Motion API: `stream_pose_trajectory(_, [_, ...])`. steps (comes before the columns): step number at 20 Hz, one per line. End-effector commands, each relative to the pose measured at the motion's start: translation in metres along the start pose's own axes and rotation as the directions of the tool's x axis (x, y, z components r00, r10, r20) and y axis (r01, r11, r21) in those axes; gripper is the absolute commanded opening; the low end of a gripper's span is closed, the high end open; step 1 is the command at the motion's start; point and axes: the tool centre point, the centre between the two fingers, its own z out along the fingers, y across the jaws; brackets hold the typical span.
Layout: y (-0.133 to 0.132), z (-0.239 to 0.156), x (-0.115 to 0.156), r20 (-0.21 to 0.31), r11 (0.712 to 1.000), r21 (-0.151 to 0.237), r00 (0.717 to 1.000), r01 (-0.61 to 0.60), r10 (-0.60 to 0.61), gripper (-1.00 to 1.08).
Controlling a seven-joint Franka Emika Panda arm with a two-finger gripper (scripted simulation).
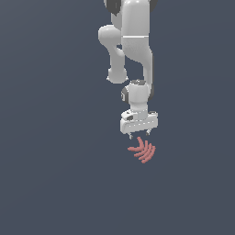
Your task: Pick up the object and move it to a goal position.
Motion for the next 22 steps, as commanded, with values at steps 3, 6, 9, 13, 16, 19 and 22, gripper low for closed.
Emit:
stream_pose_trajectory(3, [0.000, 0.005, 0.000, -0.001, 1.000, 0.000, 1.000, 0.000, 0.000, 1.08])
stream_pose_trajectory(6, [0.000, 0.014, 0.000, -0.001, 1.000, 0.000, 1.000, 0.000, 0.000, 1.08])
stream_pose_trajectory(9, [0.000, 0.023, -0.001, -0.002, 1.000, 0.000, 1.000, 0.000, 0.000, 1.08])
stream_pose_trajectory(13, [0.000, 0.029, -0.001, -0.003, 1.000, 0.000, 1.000, 0.001, -0.001, 1.08])
stream_pose_trajectory(16, [0.000, 0.030, 0.000, -0.003, 1.000, 0.000, 1.000, 0.001, -0.001, 1.08])
stream_pose_trajectory(19, [0.000, 0.030, 0.000, -0.003, 1.000, 0.000, 1.000, 0.001, -0.001, -1.00])
stream_pose_trajectory(22, [0.000, 0.030, 0.000, -0.003, 1.000, 0.000, 1.000, 0.001, -0.001, -1.00])
